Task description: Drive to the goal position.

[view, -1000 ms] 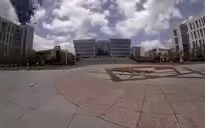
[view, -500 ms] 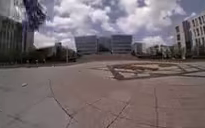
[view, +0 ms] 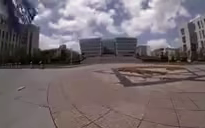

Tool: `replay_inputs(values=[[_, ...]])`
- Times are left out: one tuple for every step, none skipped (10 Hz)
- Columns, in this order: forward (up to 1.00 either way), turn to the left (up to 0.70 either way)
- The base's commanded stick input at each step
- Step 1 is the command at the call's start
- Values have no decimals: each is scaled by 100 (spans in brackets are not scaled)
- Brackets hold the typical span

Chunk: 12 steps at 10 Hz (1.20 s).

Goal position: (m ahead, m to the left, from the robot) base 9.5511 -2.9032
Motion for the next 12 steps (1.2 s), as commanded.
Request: replay_inputs(values=[[70,0],[70,0],[70,0],[70,0],[70,0],[70,0],[70,0],[70,0],[70,0],[70,0],[70,0],[70,0]])
